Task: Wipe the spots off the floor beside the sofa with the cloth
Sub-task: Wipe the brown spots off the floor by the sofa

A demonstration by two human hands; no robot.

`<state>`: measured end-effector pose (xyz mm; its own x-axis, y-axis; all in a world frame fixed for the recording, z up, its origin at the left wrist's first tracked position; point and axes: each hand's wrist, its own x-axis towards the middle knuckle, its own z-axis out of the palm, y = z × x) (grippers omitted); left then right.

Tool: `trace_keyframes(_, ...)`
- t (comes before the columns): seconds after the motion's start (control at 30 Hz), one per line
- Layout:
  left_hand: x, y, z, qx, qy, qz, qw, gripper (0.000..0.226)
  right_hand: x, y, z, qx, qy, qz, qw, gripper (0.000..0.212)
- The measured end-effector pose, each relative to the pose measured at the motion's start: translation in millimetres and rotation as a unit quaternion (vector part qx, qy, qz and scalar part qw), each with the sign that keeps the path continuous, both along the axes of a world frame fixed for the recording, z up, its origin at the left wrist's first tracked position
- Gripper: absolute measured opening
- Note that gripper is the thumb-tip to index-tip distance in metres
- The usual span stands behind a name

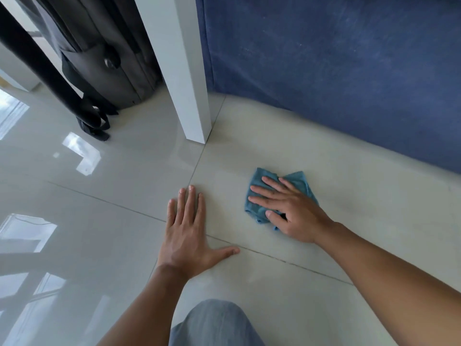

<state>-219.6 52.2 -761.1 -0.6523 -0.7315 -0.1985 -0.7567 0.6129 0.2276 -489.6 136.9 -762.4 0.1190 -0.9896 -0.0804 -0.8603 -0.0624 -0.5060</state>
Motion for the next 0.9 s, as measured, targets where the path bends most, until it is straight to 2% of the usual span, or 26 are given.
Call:
trace_keyframes(0.07, 0, -1, 0, -0.003, 0.004, 0.000, 1.000, 0.140, 13, -12, 1, 0.000, 0.024, -0.070, 0.997, 0.049)
trace_keyframes(0.1, 0, 0, 0, -0.001, 0.003, -0.001, 1.000, 0.140, 25, -18, 2, 0.001, 0.033, -0.072, 0.997, 0.051)
trace_keyframes(0.2, 0, 1, 0, 0.000, 0.002, 0.002, 1.000, 0.141, 53, -22, 1, 0.013, 0.028, 0.026, 0.999, 0.051)
trace_keyframes(0.33, 1, 0, 1, 0.000, 0.003, 0.000, 1.000, 0.141, 39, -9, 6, 0.020, 0.023, 0.124, 0.992, 0.047)
trace_keyframes(0.5, 1, 2, 2, 0.006, -0.002, -0.002, 1.000, 0.142, 12, 11, 6, 0.015, 0.010, 0.154, 0.988, 0.044)
trace_keyframes(0.67, 0, 1, -1, -0.002, -0.004, 0.001, 1.000, 0.141, 43, -6, 4, 0.010, 0.030, 0.190, 0.981, 0.044)
trace_keyframes(0.77, 1, 1, -3, -0.006, -0.005, -0.003, 1.000, 0.141, 50, -27, 1, 0.009, 0.055, 0.150, 0.987, 0.046)
trace_keyframes(0.9, -1, -1, -2, -0.008, -0.002, -0.003, 1.000, 0.141, 15, -49, -2, 0.023, 0.071, -0.015, 0.997, 0.051)
